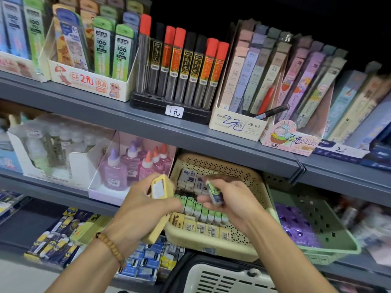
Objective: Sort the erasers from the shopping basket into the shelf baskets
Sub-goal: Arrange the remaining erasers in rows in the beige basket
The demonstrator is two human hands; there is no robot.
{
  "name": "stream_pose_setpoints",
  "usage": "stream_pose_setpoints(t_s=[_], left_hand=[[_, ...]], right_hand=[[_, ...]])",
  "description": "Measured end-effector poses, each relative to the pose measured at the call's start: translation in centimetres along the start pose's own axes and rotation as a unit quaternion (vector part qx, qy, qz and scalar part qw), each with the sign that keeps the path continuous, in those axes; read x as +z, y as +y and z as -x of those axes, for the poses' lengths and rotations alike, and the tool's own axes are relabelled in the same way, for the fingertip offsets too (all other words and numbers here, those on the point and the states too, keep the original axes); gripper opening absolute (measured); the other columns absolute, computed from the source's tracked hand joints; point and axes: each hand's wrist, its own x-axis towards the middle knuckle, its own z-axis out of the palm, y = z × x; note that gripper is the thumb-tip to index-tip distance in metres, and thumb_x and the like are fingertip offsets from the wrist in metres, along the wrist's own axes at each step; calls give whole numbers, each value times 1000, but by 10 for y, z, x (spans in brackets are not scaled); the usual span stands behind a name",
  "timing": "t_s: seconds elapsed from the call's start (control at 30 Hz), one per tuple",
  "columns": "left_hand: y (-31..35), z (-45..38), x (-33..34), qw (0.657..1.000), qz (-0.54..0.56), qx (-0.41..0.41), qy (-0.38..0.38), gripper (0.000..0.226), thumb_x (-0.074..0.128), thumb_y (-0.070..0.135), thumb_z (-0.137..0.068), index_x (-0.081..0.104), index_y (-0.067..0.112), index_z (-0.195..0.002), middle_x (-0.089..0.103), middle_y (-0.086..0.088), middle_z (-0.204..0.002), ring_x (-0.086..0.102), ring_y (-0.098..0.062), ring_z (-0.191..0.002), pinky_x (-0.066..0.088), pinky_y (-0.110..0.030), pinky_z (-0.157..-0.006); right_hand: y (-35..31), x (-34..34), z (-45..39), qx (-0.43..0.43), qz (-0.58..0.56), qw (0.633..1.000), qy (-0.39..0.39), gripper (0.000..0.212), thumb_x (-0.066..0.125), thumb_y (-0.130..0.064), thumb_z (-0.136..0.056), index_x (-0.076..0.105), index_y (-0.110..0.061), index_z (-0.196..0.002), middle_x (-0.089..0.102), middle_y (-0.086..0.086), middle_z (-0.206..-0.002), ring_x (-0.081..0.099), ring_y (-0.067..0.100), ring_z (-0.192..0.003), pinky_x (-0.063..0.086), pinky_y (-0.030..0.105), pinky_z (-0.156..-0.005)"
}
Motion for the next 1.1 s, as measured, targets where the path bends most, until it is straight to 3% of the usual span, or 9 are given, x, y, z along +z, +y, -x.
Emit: stream_pose_setpoints(t_s=[0.1, 0.17, 0.33, 0.5, 0.6, 0.83, 0.97, 1.03, 1.1], left_hand=[[1, 0, 1, 1000, 29, -5, -10, 37, 79, 22, -45, 66, 22, -79, 61, -14, -74, 51, -18, -55, 43, -31, -50], [1, -1, 1, 998, 54, -11, -14, 36, 80, 22, -44, 67, 22, -78, 62, -9, -73, 52, -17, -53, 45, -30, -49], [1, -2, 0, 997, 74, -25, -15, 30, 87, 15, -59, 67, 21, -80, 60, -2, -61, 53, -17, -46, 45, -27, -45], [2, -4, -1, 998, 64, -17, 1, 31, 86, 20, -57, 67, 21, -80, 60, 0, -58, 55, -15, -48, 47, -28, -48], [3, -3, -1, 997, 73, -3, 8, 31, 87, 17, -59, 65, 17, -80, 59, -6, -64, 56, -19, -57, 48, -29, -50], [3, -3, -2, 999, 26, 27, 25, 34, 89, 16, -61, 64, 14, -84, 59, -9, -68, 57, -17, -58, 47, -30, -57], [3, -3, 0, 997, -35, 55, 36, 38, 90, 20, -60, 63, 13, -86, 66, -22, -83, 62, -27, -65, 54, -37, -67], [3, -3, 1, 995, -70, 62, 32, 41, 91, 22, -59, 62, 15, -87, 67, -20, -86, 65, -36, -78, 55, -47, -77], [3, -2, 4, 992, -104, 73, 23, 42, 91, 24, -58, 60, 18, -87, 66, -18, -84, 64, -36, -78, 54, -49, -74]], right_hand=[[9, -11, -10, -5, 152, 987, 45, 15, 73, -7, -86, 67, -9, -100, 73, 12, -92, 66, 13, -56, 46, 21, -46], [14, -18, -17, -3, 189, 979, 75, 20, 78, -2, -79, 68, -8, -94, 74, 11, -82, 66, 13, -59, 47, 25, -52], [20, -28, -31, 12, 212, 976, 37, 19, 55, 4, -93, 68, -6, -102, 74, 14, -90, 70, 15, -71, 51, 25, -58], [16, -28, -40, 10, 233, 972, 35, 23, 79, -3, -79, 64, -5, -96, 74, 9, -67, 67, 11, -53, 52, 20, -48], [18, -21, -46, 21, 223, 973, 46, 19, 83, -5, -74, 71, -7, -88, 75, 9, -69, 73, 16, -63, 57, 20, -55], [26, -6, -52, 25, 246, 967, 60, 13, 78, 0, -79, 71, -10, -81, 73, 13, -91, 72, 11, -60, 54, 16, -52], [18, 0, -34, -53, 292, 953, 59, 3, 70, -18, -89, 71, -17, -86, 74, 1, -86, 69, 8, -59, 54, 23, -55], [6, 5, -18, -95, 222, 970, 13, 14, 69, -30, -89, 73, -17, -86, 75, 0, -77, 66, 8, -62, 51, 21, -54], [-7, 14, 2, -111, 175, 976, -66, 25, 69, -42, -86, 72, -17, -87, 76, 0, -80, 66, 8, -66, 50, 19, -54]])
